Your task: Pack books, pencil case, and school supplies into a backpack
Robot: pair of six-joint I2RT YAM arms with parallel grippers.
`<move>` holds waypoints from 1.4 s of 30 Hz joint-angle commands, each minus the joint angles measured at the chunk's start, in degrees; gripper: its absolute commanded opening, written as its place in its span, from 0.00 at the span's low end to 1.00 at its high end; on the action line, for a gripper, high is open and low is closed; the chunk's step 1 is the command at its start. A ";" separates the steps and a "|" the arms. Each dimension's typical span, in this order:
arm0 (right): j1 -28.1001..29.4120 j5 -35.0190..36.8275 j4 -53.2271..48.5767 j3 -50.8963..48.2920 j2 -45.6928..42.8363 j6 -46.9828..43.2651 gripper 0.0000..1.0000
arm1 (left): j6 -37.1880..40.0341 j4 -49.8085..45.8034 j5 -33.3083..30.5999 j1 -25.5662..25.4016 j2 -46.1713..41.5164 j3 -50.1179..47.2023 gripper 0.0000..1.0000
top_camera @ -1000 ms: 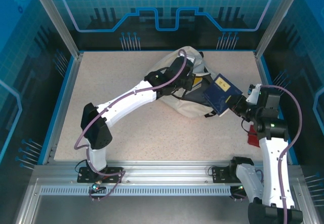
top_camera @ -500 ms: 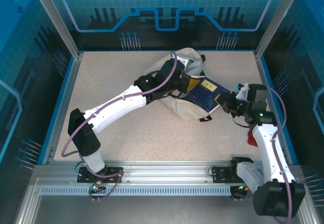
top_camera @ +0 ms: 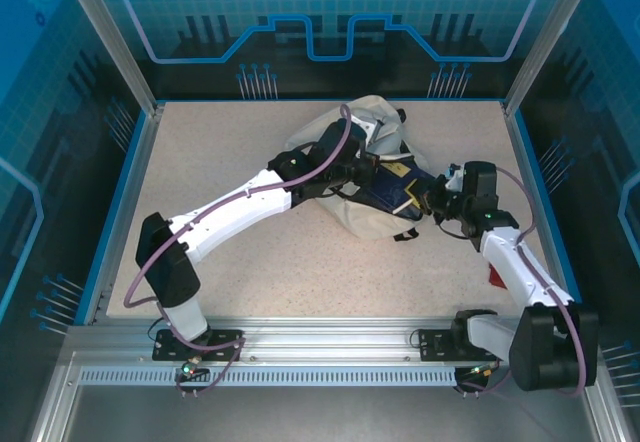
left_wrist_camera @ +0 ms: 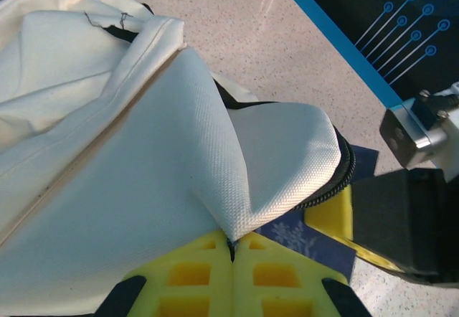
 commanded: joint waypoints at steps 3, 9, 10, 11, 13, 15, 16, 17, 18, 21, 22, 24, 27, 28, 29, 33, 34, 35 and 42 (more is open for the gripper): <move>2.50 2.13 15.41 0.02 4.10 5.93 0.00 | -1.23 2.66 2.99 -0.31 -0.21 1.98 0.00; 5.81 7.83 15.86 2.37 10.58 4.23 0.01 | -1.78 2.46 2.88 -0.31 -0.28 1.85 0.00; 6.08 8.41 16.45 2.60 12.05 4.05 0.02 | -1.84 2.40 2.90 -0.35 -0.25 1.85 0.00; 6.32 9.18 17.04 2.85 13.47 4.18 0.02 | -1.98 2.44 2.92 -0.28 -0.16 1.82 0.00; 6.48 10.03 18.28 3.52 16.73 4.79 0.03 | -2.09 2.35 2.75 -0.31 -0.12 1.85 0.00; 6.76 9.98 19.35 4.79 20.31 5.41 0.05 | -2.17 2.26 2.75 -0.31 -0.12 1.85 0.00; 7.05 9.74 20.17 5.85 22.31 5.66 0.07 | -2.34 2.20 2.67 -0.36 -0.12 1.85 0.00; 7.40 9.65 21.25 6.91 24.28 5.99 0.08 | -2.30 2.13 2.55 -0.31 -0.12 1.85 0.00; 7.79 9.60 21.73 8.07 25.89 6.06 0.10 | -2.35 2.14 2.42 -0.36 -0.12 1.83 0.00; 8.91 9.67 22.56 10.95 30.51 6.31 0.17 | -2.68 1.82 1.74 -0.31 -0.19 1.85 0.00; 9.26 9.60 23.00 11.90 31.67 6.32 0.21 | -2.87 1.62 1.62 -0.22 -0.29 1.93 0.00; 9.75 8.85 23.02 14.75 33.68 6.07 0.27 | -3.01 1.59 1.69 -0.22 -0.51 1.98 0.00; 10.28 6.81 23.03 17.52 37.05 6.04 0.38 | -3.00 1.66 1.93 -0.20 -0.43 2.42 0.00; 10.34 6.04 23.52 17.68 37.72 6.37 0.41 | -2.99 1.64 2.04 -0.22 -0.30 2.63 0.00; 10.48 5.61 24.43 17.09 37.76 6.81 0.44 | -3.04 1.66 2.09 -0.14 -0.22 2.77 0.00; 10.98 6.15 23.02 14.91 34.71 4.89 0.57 | -3.14 1.39 2.63 -0.14 -0.22 2.75 0.00; 11.17 6.81 20.38 14.92 33.62 3.59 0.58 | -3.14 1.40 2.95 -0.15 -0.14 2.66 0.00; 11.26 7.42 18.17 14.34 32.80 2.96 0.58 | -3.28 1.38 3.12 -0.18 -0.04 2.63 0.00; 11.25 7.63 19.30 10.24 31.85 4.98 0.49 | -3.40 1.41 3.39 -0.04 0.35 2.37 0.00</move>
